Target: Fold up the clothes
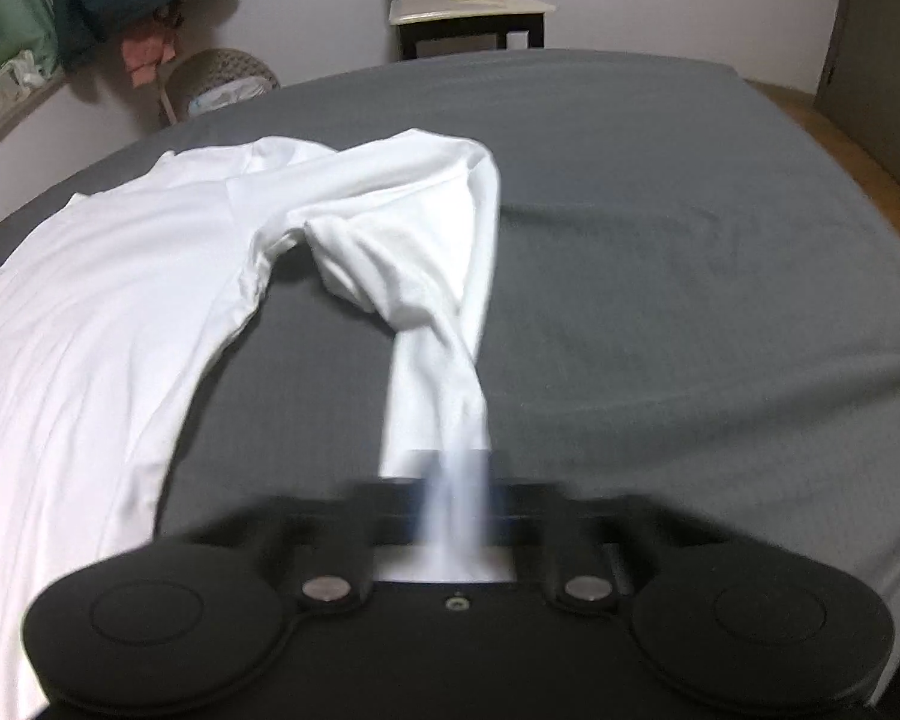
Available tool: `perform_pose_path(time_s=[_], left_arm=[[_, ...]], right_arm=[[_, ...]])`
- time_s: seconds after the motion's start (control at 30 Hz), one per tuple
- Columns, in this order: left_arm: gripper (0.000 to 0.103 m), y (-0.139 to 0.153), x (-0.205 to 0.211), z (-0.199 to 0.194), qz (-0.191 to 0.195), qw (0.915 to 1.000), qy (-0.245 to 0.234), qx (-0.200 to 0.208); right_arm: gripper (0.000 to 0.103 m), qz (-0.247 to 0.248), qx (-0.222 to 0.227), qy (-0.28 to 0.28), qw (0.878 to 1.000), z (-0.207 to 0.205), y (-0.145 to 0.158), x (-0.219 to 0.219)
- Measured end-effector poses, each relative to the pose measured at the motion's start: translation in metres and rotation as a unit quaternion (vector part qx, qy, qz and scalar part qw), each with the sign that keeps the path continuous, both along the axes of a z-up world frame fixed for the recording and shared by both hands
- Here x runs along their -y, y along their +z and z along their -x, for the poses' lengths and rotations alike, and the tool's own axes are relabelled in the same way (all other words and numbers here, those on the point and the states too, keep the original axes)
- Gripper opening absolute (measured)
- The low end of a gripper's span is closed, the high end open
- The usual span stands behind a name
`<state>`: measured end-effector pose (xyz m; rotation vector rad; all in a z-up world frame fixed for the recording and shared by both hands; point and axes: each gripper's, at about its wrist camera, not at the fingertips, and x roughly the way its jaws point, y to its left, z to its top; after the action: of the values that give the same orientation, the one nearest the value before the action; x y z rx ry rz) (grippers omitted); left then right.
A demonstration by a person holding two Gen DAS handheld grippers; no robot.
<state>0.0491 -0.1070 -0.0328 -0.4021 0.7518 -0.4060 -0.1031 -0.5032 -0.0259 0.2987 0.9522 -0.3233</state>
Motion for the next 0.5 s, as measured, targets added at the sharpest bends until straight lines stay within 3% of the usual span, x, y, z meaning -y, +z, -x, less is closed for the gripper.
perform_pose_path(time_s=[0.1,0.2,0.27,0.33,0.4,0.5], left_arm=[[0.097,0.001,0.004,0.000,-0.017,0.9998,-0.007,0.008],[0.097,0.002,0.005,-0.001,-0.021,0.9997,-0.009,0.011],[0.097,0.002,0.004,-0.001,-0.017,0.9998,-0.008,0.009],[0.097,0.003,0.002,-0.001,-0.013,0.9999,-0.007,0.007],[0.097,0.003,0.003,-0.001,-0.014,0.9998,-0.008,0.008],[0.097,0.003,0.004,0.000,-0.020,0.9997,-0.010,0.011]], right_arm=[[0.004,0.027,-0.007,0.012,1.000,-0.010,0.021,0.005],[0.004,0.155,-0.038,-0.001,0.987,-0.013,0.058,0.008],[0.004,0.257,-0.033,-0.013,0.966,-0.009,0.082,0.012],[0.004,0.361,-0.019,-0.024,0.932,-0.003,0.104,0.014],[0.004,0.439,-0.012,-0.016,0.898,0.004,0.103,0.010],[0.004,0.406,-0.083,0.005,0.910,0.010,0.046,0.015]])
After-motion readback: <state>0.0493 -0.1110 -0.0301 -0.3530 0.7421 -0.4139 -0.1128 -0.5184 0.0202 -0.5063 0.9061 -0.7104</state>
